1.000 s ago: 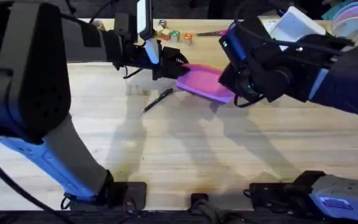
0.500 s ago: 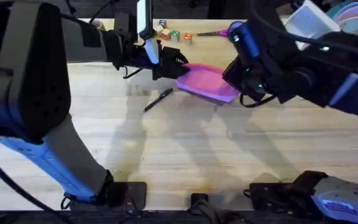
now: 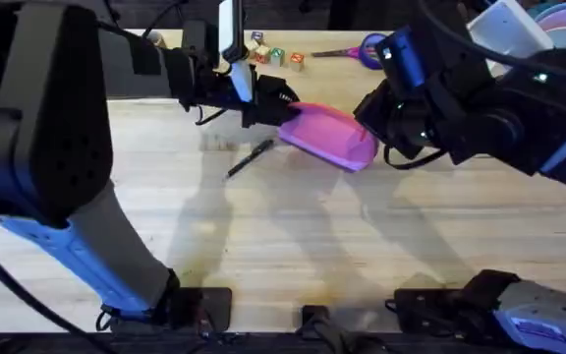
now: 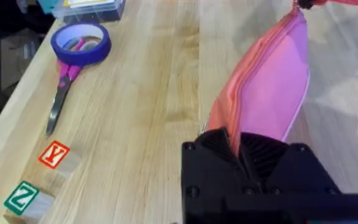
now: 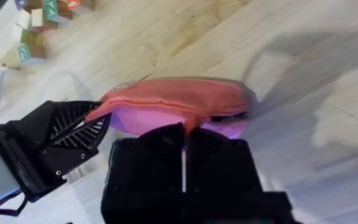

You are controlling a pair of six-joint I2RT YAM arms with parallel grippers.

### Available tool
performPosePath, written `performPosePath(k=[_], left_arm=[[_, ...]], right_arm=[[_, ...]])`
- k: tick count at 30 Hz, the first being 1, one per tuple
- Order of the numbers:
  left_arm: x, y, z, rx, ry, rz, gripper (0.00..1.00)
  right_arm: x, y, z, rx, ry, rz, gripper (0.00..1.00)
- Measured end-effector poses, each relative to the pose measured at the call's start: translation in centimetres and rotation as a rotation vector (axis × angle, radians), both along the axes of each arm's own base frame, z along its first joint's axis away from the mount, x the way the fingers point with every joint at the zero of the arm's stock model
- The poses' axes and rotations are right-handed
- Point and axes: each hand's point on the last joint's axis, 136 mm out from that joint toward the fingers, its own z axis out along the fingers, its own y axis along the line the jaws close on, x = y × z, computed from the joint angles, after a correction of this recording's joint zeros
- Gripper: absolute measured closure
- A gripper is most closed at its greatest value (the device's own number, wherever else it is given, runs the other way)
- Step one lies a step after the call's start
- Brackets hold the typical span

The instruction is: Unzip the bag, pick up the pens from the table one at a time and place them inside, then zip the bag closed.

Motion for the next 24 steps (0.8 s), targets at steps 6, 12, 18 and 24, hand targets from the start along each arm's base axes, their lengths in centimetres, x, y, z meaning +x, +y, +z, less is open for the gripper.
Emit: performPosePath(k=[6,12,18,24], left_arm=[[0.0,0.0,0.0,0.0,0.001,-0.001,0.958],[0.0,0.0,0.0,0.001,0.001,-0.001,0.958],[0.0,0.0,0.0,0.001,0.001,-0.001,0.958],[0.0,0.0,0.0,0.002,0.0,0.0,0.958]], right_arm=[[0.0,0.4,-0.5,-0.003,0.017,0.022,0.97],[1.2,1.9,-1.3,0.007,0.012,0.081,0.97],[2.7,4.4,-1.7,0.043,-0.02,0.181,0.97],[4.4,7.1,-2.7,0.097,-0.045,0.25,0.97]])
